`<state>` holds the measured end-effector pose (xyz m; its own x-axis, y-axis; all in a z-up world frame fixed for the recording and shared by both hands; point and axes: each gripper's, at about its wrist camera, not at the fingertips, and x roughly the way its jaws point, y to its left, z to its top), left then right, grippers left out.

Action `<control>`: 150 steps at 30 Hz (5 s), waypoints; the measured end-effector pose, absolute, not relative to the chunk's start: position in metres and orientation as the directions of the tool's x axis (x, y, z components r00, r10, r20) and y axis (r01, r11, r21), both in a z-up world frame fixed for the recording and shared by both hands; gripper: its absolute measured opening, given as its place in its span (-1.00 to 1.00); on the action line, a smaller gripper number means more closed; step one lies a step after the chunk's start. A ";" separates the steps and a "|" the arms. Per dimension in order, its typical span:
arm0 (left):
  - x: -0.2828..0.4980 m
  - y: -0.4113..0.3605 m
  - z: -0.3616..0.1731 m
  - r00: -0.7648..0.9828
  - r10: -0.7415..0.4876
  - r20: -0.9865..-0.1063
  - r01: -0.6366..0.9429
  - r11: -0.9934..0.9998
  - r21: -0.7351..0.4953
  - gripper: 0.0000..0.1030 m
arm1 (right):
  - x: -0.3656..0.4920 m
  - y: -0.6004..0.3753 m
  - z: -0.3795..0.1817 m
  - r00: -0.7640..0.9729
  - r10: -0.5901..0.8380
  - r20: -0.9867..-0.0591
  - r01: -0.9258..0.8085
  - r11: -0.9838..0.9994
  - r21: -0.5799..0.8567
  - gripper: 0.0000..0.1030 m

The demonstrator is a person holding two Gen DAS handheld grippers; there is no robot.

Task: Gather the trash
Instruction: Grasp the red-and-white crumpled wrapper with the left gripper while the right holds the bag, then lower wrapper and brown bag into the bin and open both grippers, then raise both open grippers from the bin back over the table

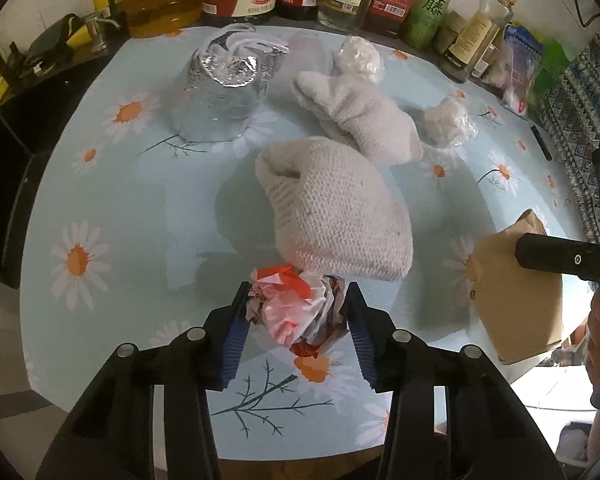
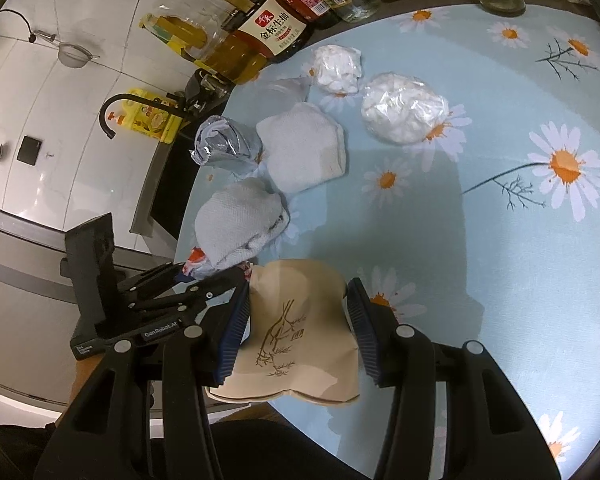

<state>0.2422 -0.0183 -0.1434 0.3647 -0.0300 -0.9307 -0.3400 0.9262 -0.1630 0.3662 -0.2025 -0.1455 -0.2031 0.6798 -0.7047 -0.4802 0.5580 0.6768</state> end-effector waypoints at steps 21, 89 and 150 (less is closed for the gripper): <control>0.203 -0.014 -0.140 0.355 0.007 -0.935 -0.441 0.883 -0.161 -0.13 | 0.362 -0.182 -0.157 -0.278 0.647 -0.710 -0.519 0.521 0.678 -0.03; 0.043 0.013 -0.205 0.318 -0.334 -0.887 -0.125 0.913 -0.389 -0.09 | 0.111 -0.164 -0.194 -0.089 0.511 -0.855 -0.304 0.803 0.512 -0.03; 0.077 -0.007 -0.103 0.482 -0.217 -0.849 -0.062 0.958 -0.281 0.39 | 0.169 -0.205 -0.111 0.062 0.634 -0.771 -0.346 0.738 0.579 0.28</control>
<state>0.0768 -0.0074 -0.1032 0.4823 -0.2175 -0.8486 -0.0621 0.9578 -0.2807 0.1686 -0.2046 -0.1110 0.0617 0.6336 -0.7712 -0.3461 0.7383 0.5789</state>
